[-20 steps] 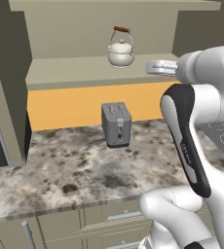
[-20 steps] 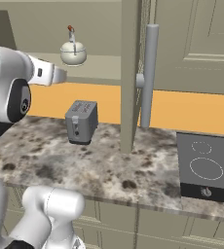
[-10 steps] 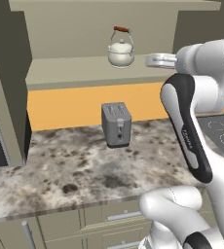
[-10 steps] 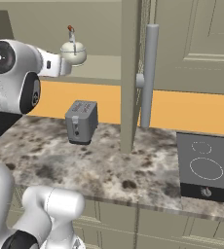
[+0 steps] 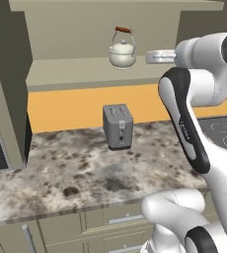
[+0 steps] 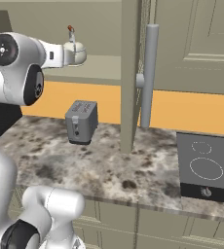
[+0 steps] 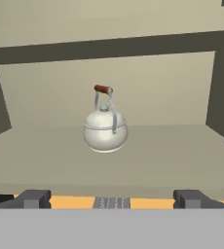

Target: Open the cabinet, pick the kettle from the cabinet, and place it in the sink.

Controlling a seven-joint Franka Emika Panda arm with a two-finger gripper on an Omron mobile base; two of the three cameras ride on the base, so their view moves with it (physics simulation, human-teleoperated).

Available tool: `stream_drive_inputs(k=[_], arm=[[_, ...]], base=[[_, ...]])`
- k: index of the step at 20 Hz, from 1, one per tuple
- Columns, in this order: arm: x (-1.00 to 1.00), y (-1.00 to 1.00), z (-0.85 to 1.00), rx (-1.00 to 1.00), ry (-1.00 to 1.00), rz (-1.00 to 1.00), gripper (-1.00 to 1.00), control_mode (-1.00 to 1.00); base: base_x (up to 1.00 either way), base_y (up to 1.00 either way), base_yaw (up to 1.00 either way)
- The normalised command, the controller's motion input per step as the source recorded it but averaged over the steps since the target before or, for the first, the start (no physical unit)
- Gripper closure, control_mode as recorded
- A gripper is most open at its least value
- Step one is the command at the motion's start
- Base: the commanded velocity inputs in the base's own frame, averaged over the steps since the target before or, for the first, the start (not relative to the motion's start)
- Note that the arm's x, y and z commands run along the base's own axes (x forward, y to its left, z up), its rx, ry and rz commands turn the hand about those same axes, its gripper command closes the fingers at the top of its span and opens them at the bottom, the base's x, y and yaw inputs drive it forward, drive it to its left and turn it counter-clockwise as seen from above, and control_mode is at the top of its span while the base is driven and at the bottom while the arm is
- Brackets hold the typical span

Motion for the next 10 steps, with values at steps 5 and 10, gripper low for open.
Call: stream_drive_inputs(k=[5,10], arm=[[0.2,-0.04,0.05,-0.04,0.0,0.0,-1.0,-1.0],[0.2,0.01,0.03,0.0,0.0,0.02,-1.0,-1.0]], base=[[0.0,0.0,0.0],[0.0,0.0,0.0]])
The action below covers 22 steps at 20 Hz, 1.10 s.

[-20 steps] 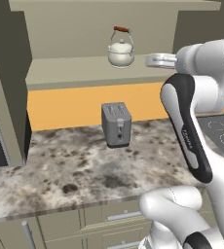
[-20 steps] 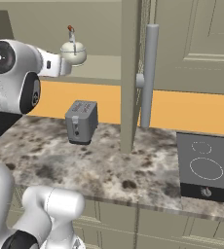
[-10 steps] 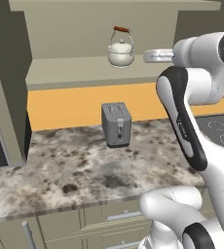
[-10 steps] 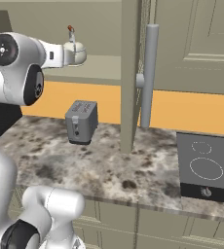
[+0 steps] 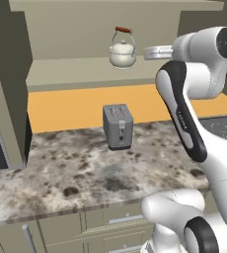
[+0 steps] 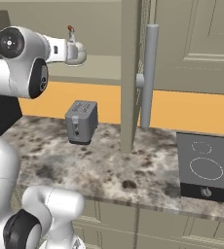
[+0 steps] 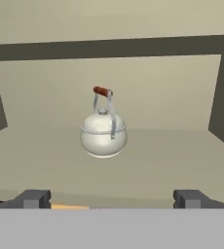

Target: Open the cabinet, pick the kettle from the cabinet, and place it in the sink.

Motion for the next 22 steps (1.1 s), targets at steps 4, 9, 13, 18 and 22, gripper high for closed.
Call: stream_drive_inputs(k=[4,9,13,18,22], arm=[[0.23,0.05,0.01,0.0,0.0,0.0,-1.0,-1.0],[0.24,0.05,0.02,0.0,0.0,0.0,-1.0,-1.0],[0.27,0.07,0.05,0.0,0.0,0.0,-1.0,-1.0],[0.25,0.05,0.02,0.0,-0.02,0.0,-1.0,-1.0],[0.27,0.08,0.0,0.0,0.0,0.0,-1.0,-1.0]], base=[[0.0,0.0,0.0],[0.0,0.0,0.0],[0.0,0.0,0.0],[0.0,0.0,0.0],[0.0,0.0,0.0]])
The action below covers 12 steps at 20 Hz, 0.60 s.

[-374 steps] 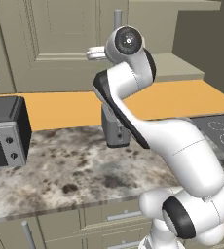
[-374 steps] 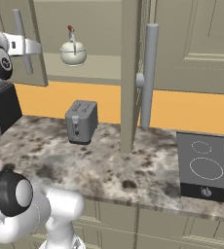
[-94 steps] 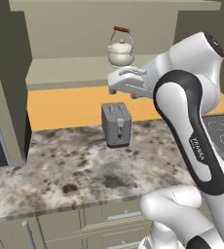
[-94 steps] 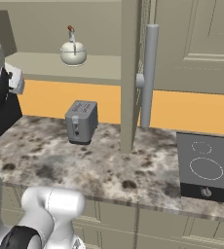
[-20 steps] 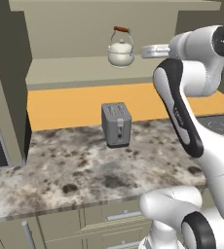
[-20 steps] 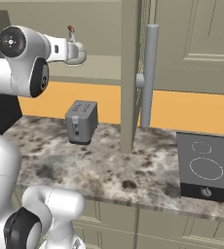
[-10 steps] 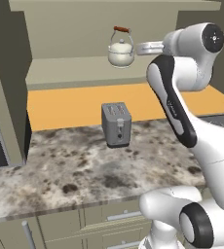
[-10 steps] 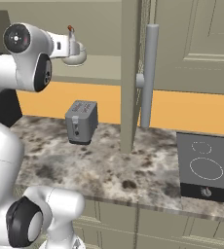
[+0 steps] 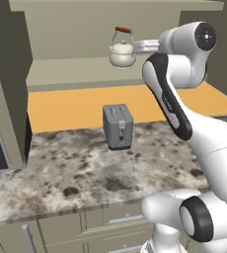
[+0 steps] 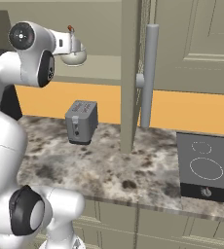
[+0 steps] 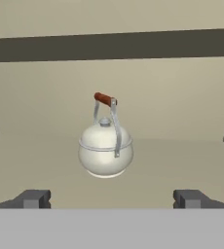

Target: Open the cabinet, pick the kettle from the cabinet, and place it in the sink.

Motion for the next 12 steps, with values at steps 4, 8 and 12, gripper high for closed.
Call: stream_drive_inputs(k=[4,8,12], arm=[[0.31,0.07,0.0,0.0,0.0,0.0,-1.0,-1.0],[0.32,0.01,0.0,0.0,0.0,0.0,-1.0,-1.0],[0.31,0.0,0.0,0.0,0.0,0.0,-1.0,-1.0]], base=[[0.0,0.0,0.0],[0.0,0.0,0.0],[0.0,0.0,0.0]])
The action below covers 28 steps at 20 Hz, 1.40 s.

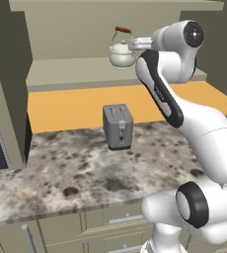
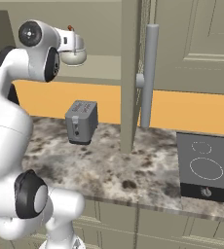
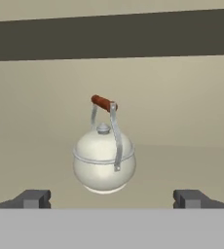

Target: Open the cabinet, pick the kettle from the cabinet, and place it in the sink.

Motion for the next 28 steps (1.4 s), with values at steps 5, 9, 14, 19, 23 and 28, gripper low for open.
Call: stream_drive_inputs(k=[5,9,14,19,23,28], arm=[[0.29,0.0,-0.02,0.0,0.0,0.0,-1.0,-1.0],[0.3,0.03,-0.03,0.0,0.0,0.0,-1.0,-1.0],[0.3,0.0,-0.04,0.0,0.0,0.0,-1.0,-1.0],[0.29,0.0,-0.08,0.0,0.0,0.0,-1.0,-1.0],[0.33,0.0,-0.08,0.0,0.0,0.0,-1.0,-1.0],[0.32,0.02,-0.06,0.0,0.0,0.0,-1.0,-1.0]], base=[[0.0,0.0,0.0],[0.0,0.0,0.0],[0.0,0.0,0.0],[0.0,0.0,0.0],[0.0,0.0,0.0],[0.0,0.0,0.0]])
